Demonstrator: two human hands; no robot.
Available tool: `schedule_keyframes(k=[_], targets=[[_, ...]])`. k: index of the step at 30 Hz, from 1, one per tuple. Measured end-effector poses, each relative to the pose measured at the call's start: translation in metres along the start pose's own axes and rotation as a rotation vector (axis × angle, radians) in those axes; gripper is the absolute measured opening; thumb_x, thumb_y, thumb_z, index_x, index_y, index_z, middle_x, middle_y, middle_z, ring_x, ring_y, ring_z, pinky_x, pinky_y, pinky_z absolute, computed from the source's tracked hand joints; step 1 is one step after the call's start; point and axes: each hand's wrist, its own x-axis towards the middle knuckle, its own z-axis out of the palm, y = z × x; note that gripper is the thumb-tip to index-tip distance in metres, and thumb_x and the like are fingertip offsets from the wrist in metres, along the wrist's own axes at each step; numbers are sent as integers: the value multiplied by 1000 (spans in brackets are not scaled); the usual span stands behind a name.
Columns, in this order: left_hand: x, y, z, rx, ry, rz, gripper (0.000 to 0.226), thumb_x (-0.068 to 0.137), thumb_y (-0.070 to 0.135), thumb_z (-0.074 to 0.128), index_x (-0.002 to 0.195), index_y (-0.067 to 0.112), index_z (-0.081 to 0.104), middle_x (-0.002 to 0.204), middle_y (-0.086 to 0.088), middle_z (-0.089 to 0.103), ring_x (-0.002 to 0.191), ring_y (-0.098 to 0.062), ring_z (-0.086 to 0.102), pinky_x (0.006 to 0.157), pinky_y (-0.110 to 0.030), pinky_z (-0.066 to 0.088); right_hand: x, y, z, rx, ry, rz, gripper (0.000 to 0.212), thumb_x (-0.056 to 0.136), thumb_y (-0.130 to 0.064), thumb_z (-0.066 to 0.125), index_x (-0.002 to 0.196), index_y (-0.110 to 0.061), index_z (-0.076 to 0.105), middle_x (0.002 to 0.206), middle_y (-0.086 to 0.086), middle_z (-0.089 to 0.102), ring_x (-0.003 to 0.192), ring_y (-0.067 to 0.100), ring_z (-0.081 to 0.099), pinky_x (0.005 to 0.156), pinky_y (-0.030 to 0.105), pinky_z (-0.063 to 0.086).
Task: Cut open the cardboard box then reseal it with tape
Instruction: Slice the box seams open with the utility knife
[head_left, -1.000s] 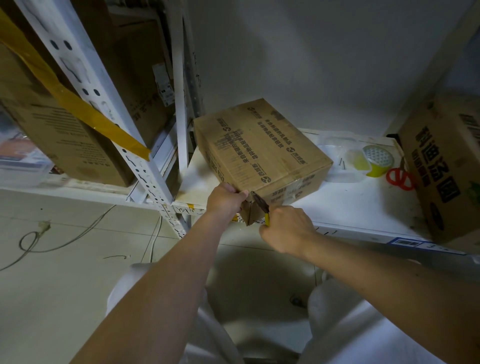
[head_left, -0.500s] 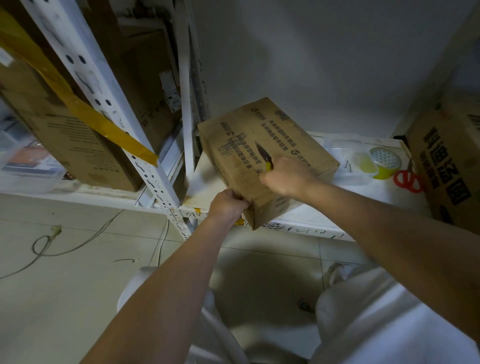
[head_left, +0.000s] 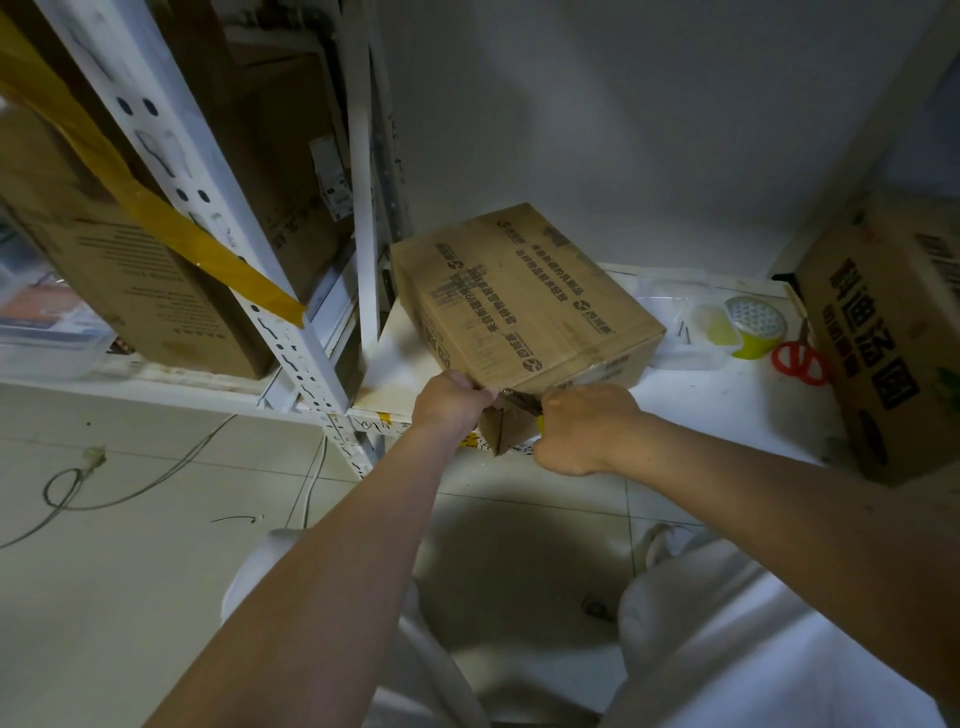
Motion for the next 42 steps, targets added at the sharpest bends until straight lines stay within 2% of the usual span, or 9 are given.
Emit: schedule_keyframes(k=[3, 6, 10, 13, 17, 19, 22, 34, 42], targets=[[0, 1, -1, 13, -12, 1, 20, 83, 32, 71, 92, 19, 59, 98, -6, 70, 96, -28, 67, 90, -42, 54, -2, -4, -9, -32, -45, -27, 28, 83, -28, 48, 104, -12, 57, 96, 6, 57, 87, 23, 53, 70, 28, 39], [-2, 2, -1, 48, -11, 25, 31, 85, 31, 69, 108, 15, 58, 109, -10, 68, 103, -30, 65, 91, -43, 51, -1, -12, -21, -80, -118, -36, 12, 83, -24, 46, 84, -14, 53, 87, 5, 56, 83, 22, 54, 69, 29, 42], [-4, 3, -4, 4, -39, 114, 68, 87, 16, 67, 145, 24, 31, 131, -10, 58, 124, -30, 53, 104, -42, 44, 4, -19, -28, -95, -154, -22, 15, 82, -22, 46, 70, -14, 48, 80, 5, 54, 77, 21, 54, 65, 29, 42], [-7, 2, -5, 58, -103, 201, 84, 92, 13, 60, 153, 36, 7, 150, -2, 41, 135, -24, 42, 110, -35, 37, 1, -18, -21, -48, -99, -10, 14, 84, -24, 47, 78, -11, 51, 80, 4, 52, 80, 21, 53, 68, 30, 42], [-6, -1, -6, 110, -156, 220, 69, 97, 21, 54, 152, 37, 16, 155, 1, 33, 138, -22, 38, 115, -35, 31, -6, -17, -6, 27, -4, 16, 17, 87, -29, 48, 90, -13, 54, 94, 7, 58, 85, 24, 51, 71, 30, 41], [-5, -2, -6, 112, -159, 216, 68, 97, 23, 54, 152, 38, 17, 154, 2, 35, 137, -22, 39, 115, -37, 32, -8, -16, 1, 51, 27, 19, 17, 87, -28, 49, 89, -12, 55, 102, 10, 61, 85, 25, 50, 71, 29, 39], [-4, -1, -5, 105, -156, 215, 68, 97, 22, 54, 152, 38, 17, 153, 2, 36, 136, -21, 40, 114, -36, 33, -9, -14, 11, 122, 84, 44, 25, 83, -25, 51, 100, -8, 61, 108, 13, 62, 92, 30, 55, 71, 28, 38], [-3, 3, -5, 180, -123, 211, 68, 96, 23, 55, 151, 38, 18, 153, 3, 37, 134, -20, 43, 112, -32, 35, -4, -10, 49, 265, 277, 73, 29, 86, -30, 51, 107, -10, 50, 104, 14, 64, 95, 35, 60, 71, 30, 38], [-4, 6, -7, 255, -122, 211, 66, 97, 25, 53, 152, 37, 18, 152, 1, 39, 135, -22, 43, 109, -31, 35, 5, -12, 39, 311, 354, 78, 32, 86, -33, 53, 109, -11, 51, 106, 16, 64, 96, 37, 60, 71, 32, 41]])
